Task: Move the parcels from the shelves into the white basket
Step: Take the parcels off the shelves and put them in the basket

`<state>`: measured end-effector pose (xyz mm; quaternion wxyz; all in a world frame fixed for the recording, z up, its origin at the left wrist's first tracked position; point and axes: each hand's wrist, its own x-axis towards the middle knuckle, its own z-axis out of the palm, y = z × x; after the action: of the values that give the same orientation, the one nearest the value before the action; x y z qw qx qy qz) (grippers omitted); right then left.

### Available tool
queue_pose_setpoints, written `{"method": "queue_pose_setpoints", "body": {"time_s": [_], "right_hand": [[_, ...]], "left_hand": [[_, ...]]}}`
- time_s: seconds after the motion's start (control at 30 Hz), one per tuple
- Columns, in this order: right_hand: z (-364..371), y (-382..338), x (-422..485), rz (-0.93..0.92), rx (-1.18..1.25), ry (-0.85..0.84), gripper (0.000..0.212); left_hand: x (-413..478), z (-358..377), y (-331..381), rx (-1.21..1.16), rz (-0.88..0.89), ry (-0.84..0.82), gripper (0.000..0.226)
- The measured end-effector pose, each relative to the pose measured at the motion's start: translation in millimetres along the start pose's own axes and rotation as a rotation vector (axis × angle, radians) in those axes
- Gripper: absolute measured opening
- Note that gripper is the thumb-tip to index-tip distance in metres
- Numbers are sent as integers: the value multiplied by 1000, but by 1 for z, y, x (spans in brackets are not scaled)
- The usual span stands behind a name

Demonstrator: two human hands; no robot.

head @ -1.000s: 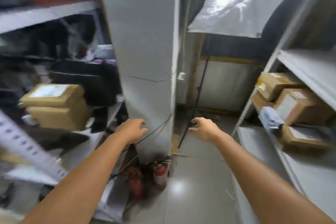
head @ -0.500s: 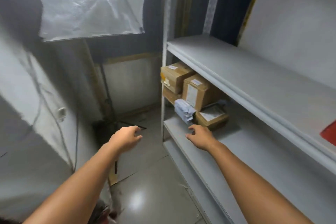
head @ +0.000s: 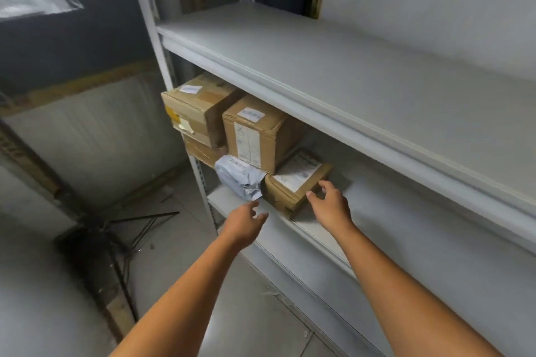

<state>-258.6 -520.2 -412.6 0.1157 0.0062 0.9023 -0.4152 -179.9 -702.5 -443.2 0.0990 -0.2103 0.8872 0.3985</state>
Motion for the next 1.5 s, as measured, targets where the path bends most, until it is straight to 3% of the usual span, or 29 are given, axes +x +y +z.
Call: {"method": "queue_pose_setpoints", "body": {"time_s": [0.13, 0.27, 0.6, 0.83, 1.0, 1.23, 1.5], "right_hand": [[29, 15, 32, 80, 202, 65, 66], [56, 20, 51, 128, 387, 96, 80], [74, 34, 49, 118, 627, 131, 77], [47, 54, -6, 173, 654, 99, 70], [38, 66, -54, 145, 580, 17, 70], [19, 74, -102, 166, 524, -7, 73], [-43, 56, -141, 98, 477, -18, 78]], "left_hand": [[40, 32, 5, -146, 58, 65, 63], [61, 43, 4, -349, 119, 171, 56], [70, 41, -4, -313, 89, 118, 77], [37, 34, 9, -245, 146, -79, 65], [12, 46, 17, -385, 103, -223, 52], [-50, 47, 20, -596, 73, -242, 35], [-134, 37, 59, -671, 124, -168, 57]]}}
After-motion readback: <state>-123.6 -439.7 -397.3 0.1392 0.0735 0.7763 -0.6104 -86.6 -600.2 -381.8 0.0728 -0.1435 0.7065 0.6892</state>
